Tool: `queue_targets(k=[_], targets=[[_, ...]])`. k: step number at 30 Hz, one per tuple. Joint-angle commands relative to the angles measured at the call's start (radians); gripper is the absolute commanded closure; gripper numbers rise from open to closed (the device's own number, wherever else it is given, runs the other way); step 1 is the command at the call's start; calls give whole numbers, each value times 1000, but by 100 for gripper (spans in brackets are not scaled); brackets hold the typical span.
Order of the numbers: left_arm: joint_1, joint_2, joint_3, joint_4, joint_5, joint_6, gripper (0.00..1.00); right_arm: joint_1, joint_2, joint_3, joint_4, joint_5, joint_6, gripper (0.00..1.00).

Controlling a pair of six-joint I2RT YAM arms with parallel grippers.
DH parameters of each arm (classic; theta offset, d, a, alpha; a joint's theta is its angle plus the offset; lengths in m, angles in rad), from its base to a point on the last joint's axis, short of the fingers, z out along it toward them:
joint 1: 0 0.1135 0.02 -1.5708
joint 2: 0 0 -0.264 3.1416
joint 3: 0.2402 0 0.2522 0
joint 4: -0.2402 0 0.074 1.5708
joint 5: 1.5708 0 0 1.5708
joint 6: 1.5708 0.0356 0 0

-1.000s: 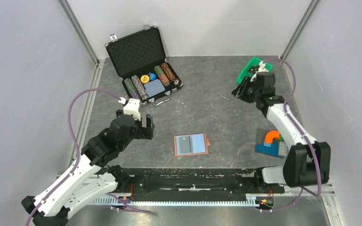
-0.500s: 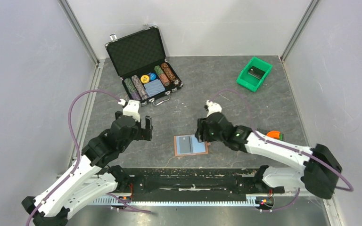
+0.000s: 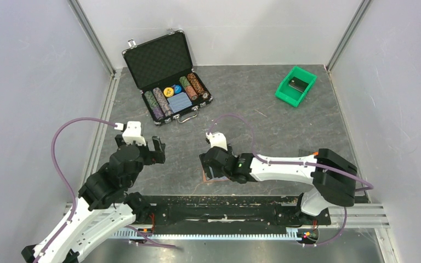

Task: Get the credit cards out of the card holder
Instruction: Remove the credit card from the card holder.

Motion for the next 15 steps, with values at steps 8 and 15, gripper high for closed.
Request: queue_targets(k=[8, 15], targets=[[3, -17, -8, 14, -36, -55, 0, 31, 89, 30, 10, 108, 21, 22], [3, 0, -7, 16, -31, -49, 0, 31, 128, 21, 55, 63, 29, 22]])
